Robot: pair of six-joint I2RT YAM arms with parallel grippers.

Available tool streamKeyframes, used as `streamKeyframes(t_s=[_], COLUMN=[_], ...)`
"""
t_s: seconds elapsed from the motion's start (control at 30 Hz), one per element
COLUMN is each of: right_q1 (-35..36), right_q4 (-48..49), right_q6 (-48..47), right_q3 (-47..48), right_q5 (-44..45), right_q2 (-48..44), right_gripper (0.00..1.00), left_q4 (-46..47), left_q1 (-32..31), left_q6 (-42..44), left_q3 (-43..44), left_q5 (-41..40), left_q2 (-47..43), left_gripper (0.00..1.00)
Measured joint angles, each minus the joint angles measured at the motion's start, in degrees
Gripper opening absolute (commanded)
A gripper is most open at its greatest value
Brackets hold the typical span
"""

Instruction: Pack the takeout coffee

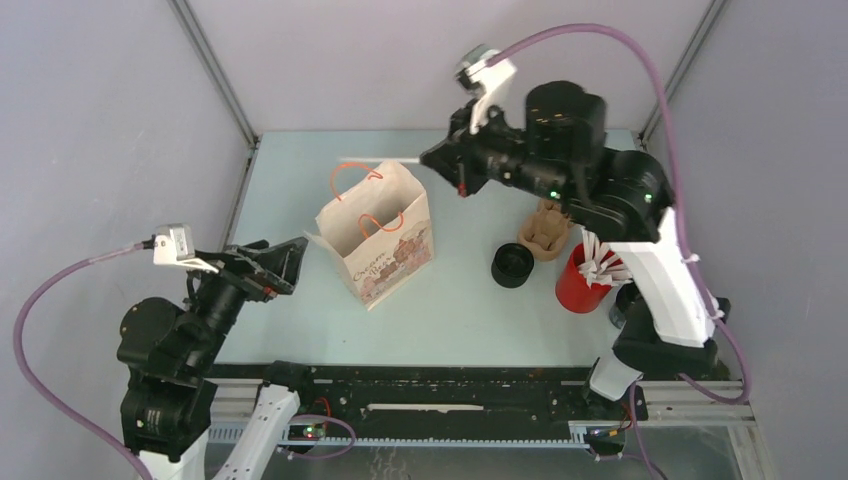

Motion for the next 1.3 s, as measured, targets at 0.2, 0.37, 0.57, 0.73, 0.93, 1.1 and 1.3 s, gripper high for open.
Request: streamKeyframes(t_s=[0.2, 0.37, 0.57, 0.73, 0.93, 1.1, 1.3], right_q1=[2.40, 1.46, 0.70, -0.72, -0.83, -0.81, -0.81], right_q4=[-1.99, -6.80, -8.72, -8.81, -8.59, -6.45, -0.96], right_q6=[-2.60, -3.87, -6.80, -7.78, -8.00, -7.02, -6.10], right_q3=[-6.82, -5.09, 0.22, 2.78, 2.86, 2.08, -14.29], right_q5=[-2.45, -5.40, -6.43, -9.92, -10.64, -6.64, 3.58], right_q2=[0.74, 2.29, 7.06, 13.44, 16.74, 13.90, -5.88], right_gripper=[0.00, 0.00, 0.00, 0.22, 0.66, 0.82, 1.00], left_q4=[-2.21, -2.95, -2.97, -3.32, -3.74, -4.00, -4.96], left_q1=[0.00, -0.02, -0.02, -0.02, -0.02, -0.04, -0.07], left_q6=[0.11, 0.09, 0.07, 0.11, 0.13, 0.26, 1.99], left_q3=[0.87, 0.87, 0.85, 0.85, 0.85, 0.92, 4.98], left_q5=[-2.23, -2.38, -2.40, -2.43, -2.69, -2.99, -4.83], left_q2=[-1.40, -1.33, -1.33, -1.33, -1.33, -1.31, 0.26], left_gripper=[1.00, 1.00, 1.00, 1.00, 1.00, 1.00, 1.00])
